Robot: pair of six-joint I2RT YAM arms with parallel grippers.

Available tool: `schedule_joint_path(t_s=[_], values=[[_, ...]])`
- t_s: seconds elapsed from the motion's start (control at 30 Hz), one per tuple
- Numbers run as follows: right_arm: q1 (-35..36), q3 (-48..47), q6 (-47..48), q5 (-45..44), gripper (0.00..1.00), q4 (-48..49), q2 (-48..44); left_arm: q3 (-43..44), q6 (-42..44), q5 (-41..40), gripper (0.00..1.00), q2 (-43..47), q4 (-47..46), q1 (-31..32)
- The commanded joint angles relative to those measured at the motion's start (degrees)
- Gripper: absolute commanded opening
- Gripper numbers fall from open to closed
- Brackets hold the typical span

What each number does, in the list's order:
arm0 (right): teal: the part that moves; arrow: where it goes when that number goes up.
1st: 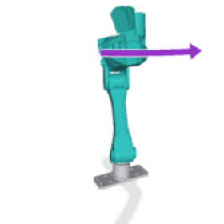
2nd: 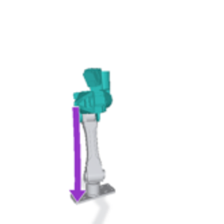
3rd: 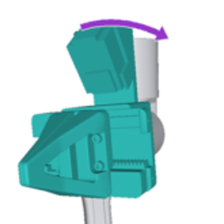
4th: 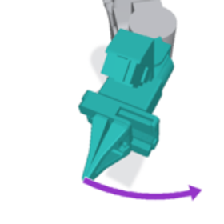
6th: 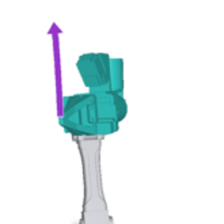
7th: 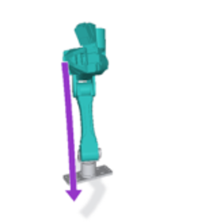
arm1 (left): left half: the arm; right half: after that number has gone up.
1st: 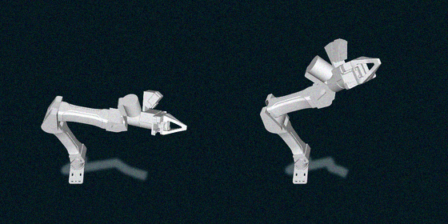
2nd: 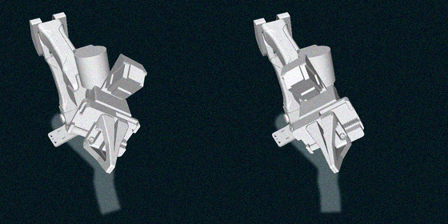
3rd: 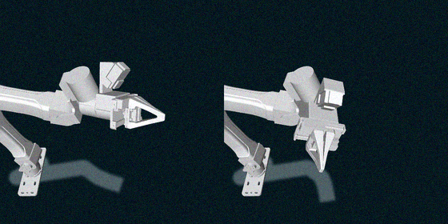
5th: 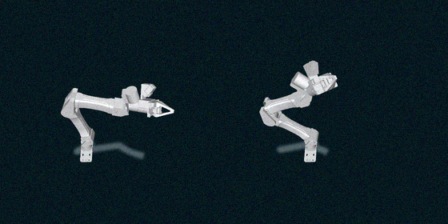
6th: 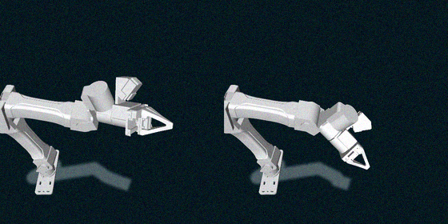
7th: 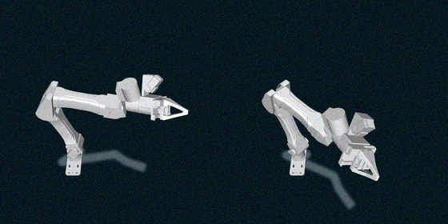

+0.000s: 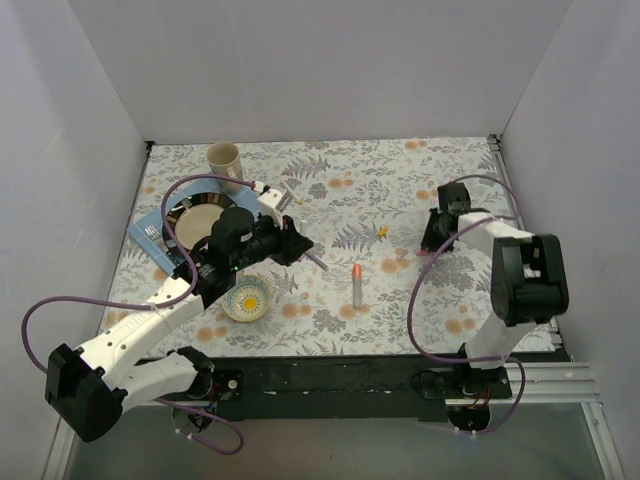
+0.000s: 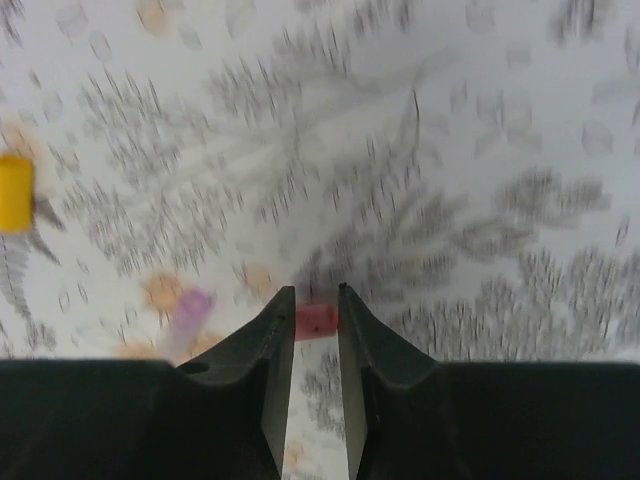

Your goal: Insert the pens into the pen caps

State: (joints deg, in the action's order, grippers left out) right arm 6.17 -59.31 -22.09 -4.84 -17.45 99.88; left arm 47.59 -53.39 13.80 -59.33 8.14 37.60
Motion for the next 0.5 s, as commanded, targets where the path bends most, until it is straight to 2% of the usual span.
schedule_joint_path(t_s=[0.0,0.1,0.2,0.33,0.37,0.43,0.47], values=[[0.59,13.93,-14.19,4.22,0.31,1.46,-12.58,-0.31,-0.05,0.43,0.0,2.11,-0.67,0.1],[2.34,21.76,-20.0,4.4,0.32,0.4,-21.54,-0.4,-0.4,0.7,0.0,2.81,-0.93,0.19],[4.11,25.99,-19.76,5.72,0.34,0.41,-31.37,-0.4,-0.4,1.14,0.0,3.25,-1.11,0.19],[4.11,23.02,-8.18,0.36,0.36,-1.44,-35.62,-0.48,-0.58,1.49,0.0,3.52,-1.29,0.19],[4.11,21.88,2.38,1.14,0.36,-2.31,-35.54,-0.66,-0.58,1.75,0.0,3.61,-1.29,0.19],[4.11,17.57,10.63,4.4,0.36,-4.25,-34.23,-0.57,-0.58,1.75,0.0,3.96,-1.29,0.19],[4.11,16.6,18.93,7.27,0.37,-4.78,-33.7,-0.57,-0.75,2.19,0.0,3.96,-1.37,0.28]])
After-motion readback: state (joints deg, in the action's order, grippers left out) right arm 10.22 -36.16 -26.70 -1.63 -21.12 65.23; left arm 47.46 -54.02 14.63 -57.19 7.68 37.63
